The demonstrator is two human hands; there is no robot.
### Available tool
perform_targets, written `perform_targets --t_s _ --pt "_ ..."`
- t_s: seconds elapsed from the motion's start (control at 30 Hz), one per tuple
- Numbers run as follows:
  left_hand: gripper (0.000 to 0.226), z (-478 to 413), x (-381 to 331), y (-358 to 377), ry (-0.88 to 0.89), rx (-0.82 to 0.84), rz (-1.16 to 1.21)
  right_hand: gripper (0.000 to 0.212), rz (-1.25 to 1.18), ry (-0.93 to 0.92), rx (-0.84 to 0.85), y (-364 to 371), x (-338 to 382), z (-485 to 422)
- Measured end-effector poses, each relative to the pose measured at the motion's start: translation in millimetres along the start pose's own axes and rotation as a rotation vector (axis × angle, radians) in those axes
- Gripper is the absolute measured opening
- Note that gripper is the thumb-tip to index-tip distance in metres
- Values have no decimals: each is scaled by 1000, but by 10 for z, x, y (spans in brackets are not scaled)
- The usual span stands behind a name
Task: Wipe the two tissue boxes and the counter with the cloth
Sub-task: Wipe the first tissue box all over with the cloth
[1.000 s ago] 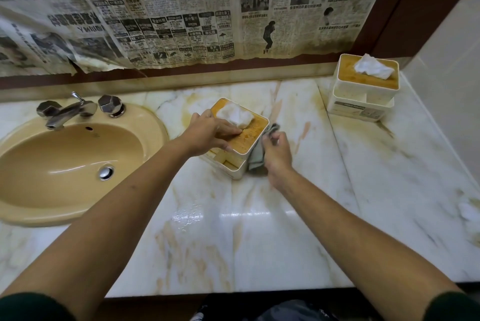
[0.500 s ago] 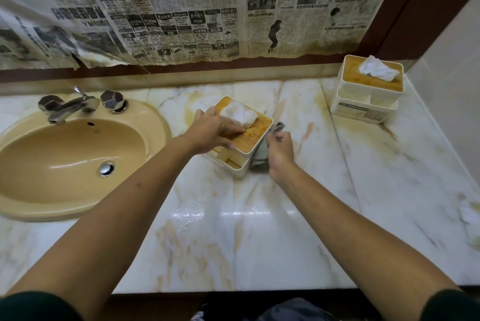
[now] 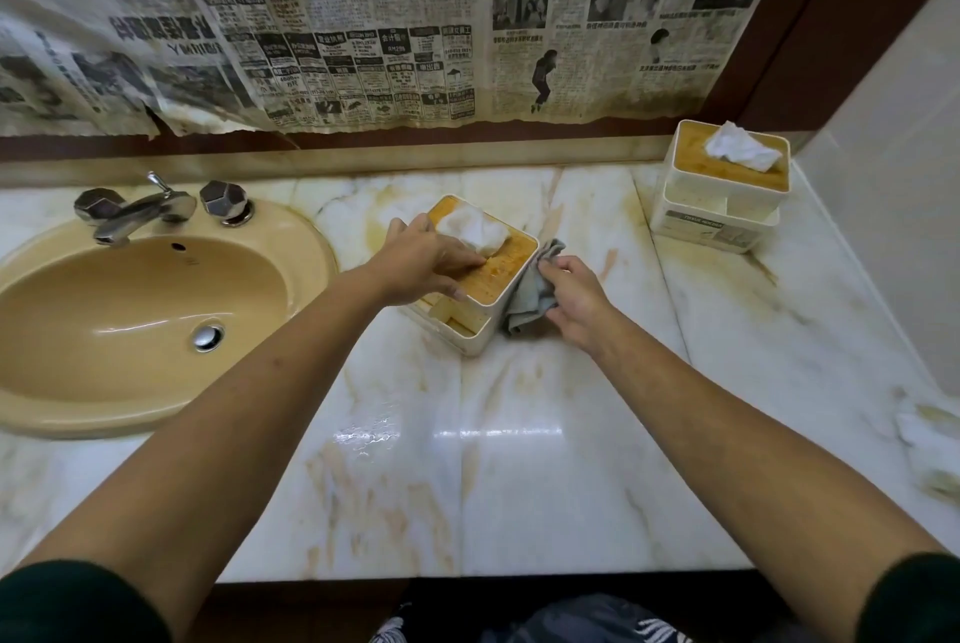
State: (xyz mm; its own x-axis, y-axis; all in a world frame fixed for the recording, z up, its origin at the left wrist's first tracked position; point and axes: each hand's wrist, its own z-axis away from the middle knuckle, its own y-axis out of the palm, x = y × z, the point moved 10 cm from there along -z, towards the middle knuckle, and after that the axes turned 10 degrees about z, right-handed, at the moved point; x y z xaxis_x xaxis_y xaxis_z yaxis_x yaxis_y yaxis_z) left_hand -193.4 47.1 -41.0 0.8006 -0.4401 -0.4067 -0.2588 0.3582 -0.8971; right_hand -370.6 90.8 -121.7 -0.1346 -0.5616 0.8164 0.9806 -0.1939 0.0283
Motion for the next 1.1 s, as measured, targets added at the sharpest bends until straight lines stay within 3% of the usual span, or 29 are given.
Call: perform_targets --t_s 0.07,0.2,0.4,0.57,0.73,0.93,1.1 --pt "57 2 -4 21 -5 26 -5 2 -9 -21 30 -52 -15 41" --pt "65 26 -45 83 -90 44 45 13 -37 -47 -13 -268 -134 160" --pt "78 51 -339 43 -229 -215 -110 11 -7 -87 -43 -486 -242 319" --pt "57 97 -408 38 -255 -309 -135 11 59 -137 -41 -513 -145 370" --pt "51 146 -300 35 -171 -166 -108 13 94 -150 -32 -494 -81 398" --pt "52 261 -327 67 -3 36 -263 11 120 -165 -16 -478 -36 431" --pt "56 323 -435 -30 141 20 -407 13 129 -169 -11 -494 -3 452"
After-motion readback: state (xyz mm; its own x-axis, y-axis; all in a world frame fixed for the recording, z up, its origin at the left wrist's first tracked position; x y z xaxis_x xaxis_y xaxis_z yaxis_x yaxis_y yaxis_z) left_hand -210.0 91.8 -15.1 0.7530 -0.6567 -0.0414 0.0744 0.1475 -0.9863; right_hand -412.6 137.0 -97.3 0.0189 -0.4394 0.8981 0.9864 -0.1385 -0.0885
